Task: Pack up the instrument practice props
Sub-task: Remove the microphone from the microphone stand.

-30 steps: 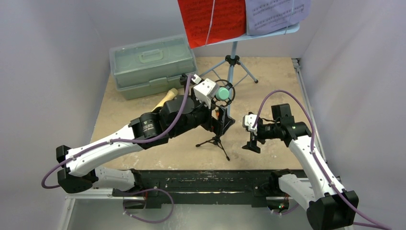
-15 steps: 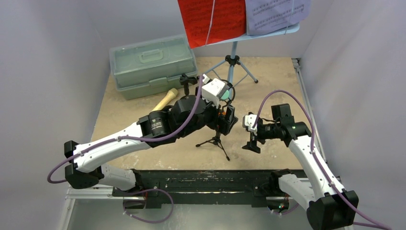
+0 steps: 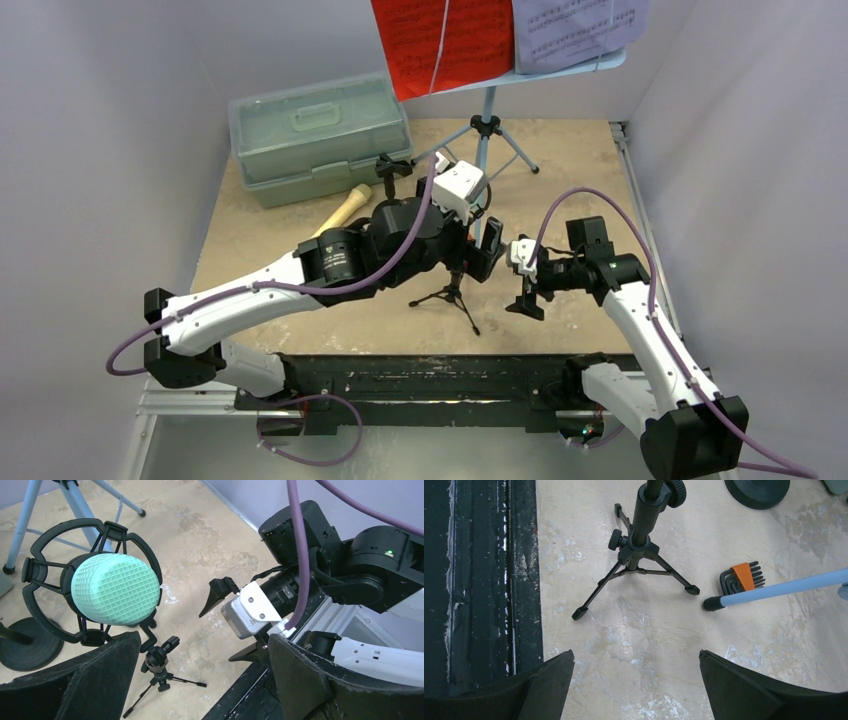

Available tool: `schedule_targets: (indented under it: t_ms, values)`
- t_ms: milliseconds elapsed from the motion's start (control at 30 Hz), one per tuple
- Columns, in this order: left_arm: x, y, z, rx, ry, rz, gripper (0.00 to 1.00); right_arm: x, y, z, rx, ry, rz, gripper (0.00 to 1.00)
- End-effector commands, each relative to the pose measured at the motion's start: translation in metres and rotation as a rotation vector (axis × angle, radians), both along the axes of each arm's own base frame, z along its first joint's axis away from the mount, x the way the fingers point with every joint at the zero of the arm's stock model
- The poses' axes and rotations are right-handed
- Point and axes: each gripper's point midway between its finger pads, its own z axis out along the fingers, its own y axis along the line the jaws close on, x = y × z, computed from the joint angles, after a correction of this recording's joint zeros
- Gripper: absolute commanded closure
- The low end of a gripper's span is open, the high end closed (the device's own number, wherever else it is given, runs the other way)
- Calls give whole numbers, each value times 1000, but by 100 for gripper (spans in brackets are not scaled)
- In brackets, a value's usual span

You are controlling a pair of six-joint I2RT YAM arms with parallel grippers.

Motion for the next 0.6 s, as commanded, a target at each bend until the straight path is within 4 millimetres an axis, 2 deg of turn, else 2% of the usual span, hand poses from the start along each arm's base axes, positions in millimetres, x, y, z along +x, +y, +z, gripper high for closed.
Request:
schedule_targets:
  t_ms: [0,67,167,367,567]
  values:
    - [-18,14,54,-118,-37,-67,0,-2,0,-1,5,0,14,1]
    - [-15,29,61,-121,-62,-29,0,-2,0,-1,6,0,14,1]
    - [-7,46,62,-83,-110,22,0,-2,0,-2,6,4,14,1]
    - [0,45,53,56,-275,-37,0,-3,1,-2,7,8,17,1]
    - [8,44,51,221,-660,-147,0,-3,1,-3,9,17,19,1]
